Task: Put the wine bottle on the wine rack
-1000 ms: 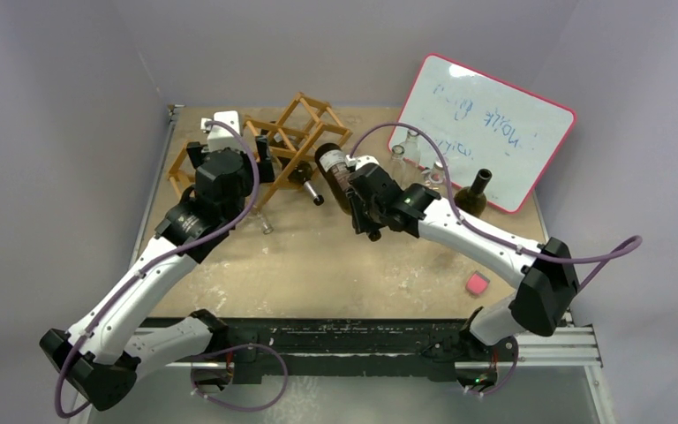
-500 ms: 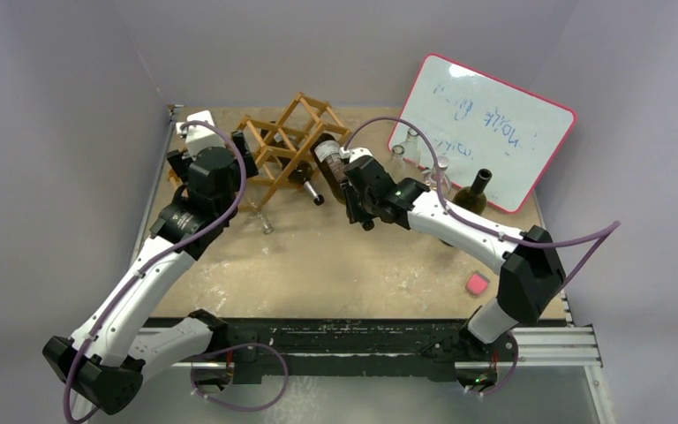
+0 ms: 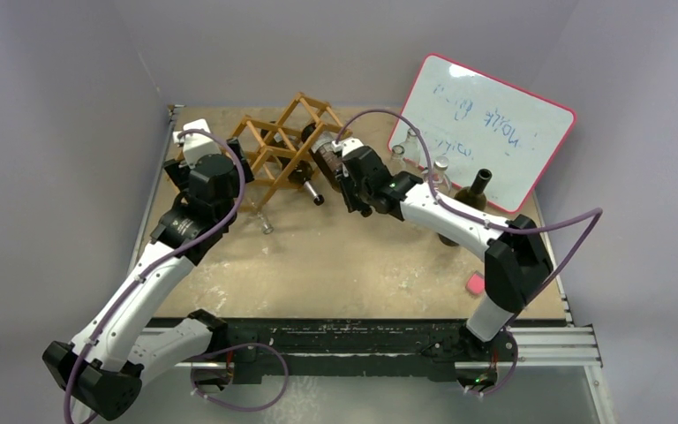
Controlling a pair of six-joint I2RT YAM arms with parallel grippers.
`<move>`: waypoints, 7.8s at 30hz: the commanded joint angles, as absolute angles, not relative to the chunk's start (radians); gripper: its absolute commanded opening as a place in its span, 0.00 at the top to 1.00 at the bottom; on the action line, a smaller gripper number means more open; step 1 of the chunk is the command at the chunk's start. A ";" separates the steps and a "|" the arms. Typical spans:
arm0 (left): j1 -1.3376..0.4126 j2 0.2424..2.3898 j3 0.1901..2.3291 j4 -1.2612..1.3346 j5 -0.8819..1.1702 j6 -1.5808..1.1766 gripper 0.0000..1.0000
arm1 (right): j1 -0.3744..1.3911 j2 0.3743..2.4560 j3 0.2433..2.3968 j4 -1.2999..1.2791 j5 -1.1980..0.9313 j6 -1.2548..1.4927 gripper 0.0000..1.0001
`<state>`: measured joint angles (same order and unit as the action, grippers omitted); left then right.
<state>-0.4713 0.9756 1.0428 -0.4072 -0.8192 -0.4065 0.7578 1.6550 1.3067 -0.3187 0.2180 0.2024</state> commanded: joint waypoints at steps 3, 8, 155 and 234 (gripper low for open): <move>-0.465 0.971 1.075 -0.363 -0.738 -0.385 0.06 | 0.741 1.675 1.462 -0.140 0.213 0.110 1.00; -0.465 0.967 1.146 -0.365 -0.644 -0.384 0.07 | 0.739 1.737 1.536 -0.147 0.208 0.086 1.00; -0.650 0.934 0.767 0.073 0.214 -0.191 0.10 | 0.614 1.248 1.278 -0.232 -0.046 0.149 1.00; -0.842 0.941 0.777 -0.163 -0.014 0.923 1.00 | 0.624 1.087 1.250 -0.338 -0.408 0.074 0.33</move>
